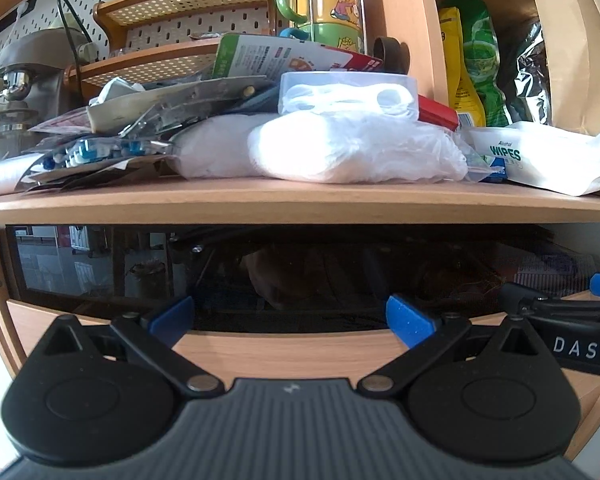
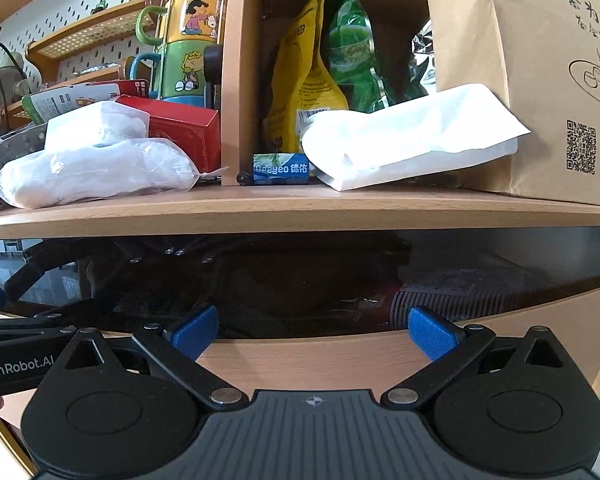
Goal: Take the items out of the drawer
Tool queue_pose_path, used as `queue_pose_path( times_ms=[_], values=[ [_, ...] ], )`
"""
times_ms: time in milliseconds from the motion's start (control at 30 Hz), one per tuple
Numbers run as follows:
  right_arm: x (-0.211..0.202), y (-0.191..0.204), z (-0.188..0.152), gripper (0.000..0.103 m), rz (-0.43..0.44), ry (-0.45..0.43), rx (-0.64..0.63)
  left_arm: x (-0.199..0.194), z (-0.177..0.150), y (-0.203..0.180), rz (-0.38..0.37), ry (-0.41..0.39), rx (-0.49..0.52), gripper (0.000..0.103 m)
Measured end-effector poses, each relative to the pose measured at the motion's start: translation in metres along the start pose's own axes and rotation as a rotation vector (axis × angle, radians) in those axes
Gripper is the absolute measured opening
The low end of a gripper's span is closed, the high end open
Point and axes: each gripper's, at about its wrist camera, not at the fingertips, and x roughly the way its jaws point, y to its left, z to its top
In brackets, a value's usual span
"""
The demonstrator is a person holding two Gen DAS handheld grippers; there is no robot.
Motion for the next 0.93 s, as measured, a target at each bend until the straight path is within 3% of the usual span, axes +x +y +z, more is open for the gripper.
queue_pose_path(
  times_ms=[167,333,533,667,800,933],
  values=[
    [-0.015,-0.014,-0.002,0.103,0.065,0.07,0.069,-0.007,0.004,-0.001,-0.011,0.02,0.014,0.103],
    [-0.046,-0.029,-0.021,0.103,0.036,0.128,0.094,-0.037,-0.002,0.004,0.002,0.059,0.036,0.103],
    [-0.079,-0.034,-0.036,0.103,0.002,0.207,0.075,-0.071,-0.017,0.016,0.04,0.209,-0.003,0.103],
    [-0.103,-0.028,-0.037,0.103,-0.001,0.183,0.015,-0.093,-0.024,0.016,0.028,0.264,0.033,0.103],
    [-0.125,-0.022,-0.035,0.103,-0.001,0.14,0.023,-0.115,-0.022,0.023,0.024,0.314,-0.023,0.103],
    [-0.142,-0.017,-0.03,0.103,0.002,0.106,0.03,-0.141,-0.016,0.028,-0.004,0.279,-0.055,0.103]
  ],
)
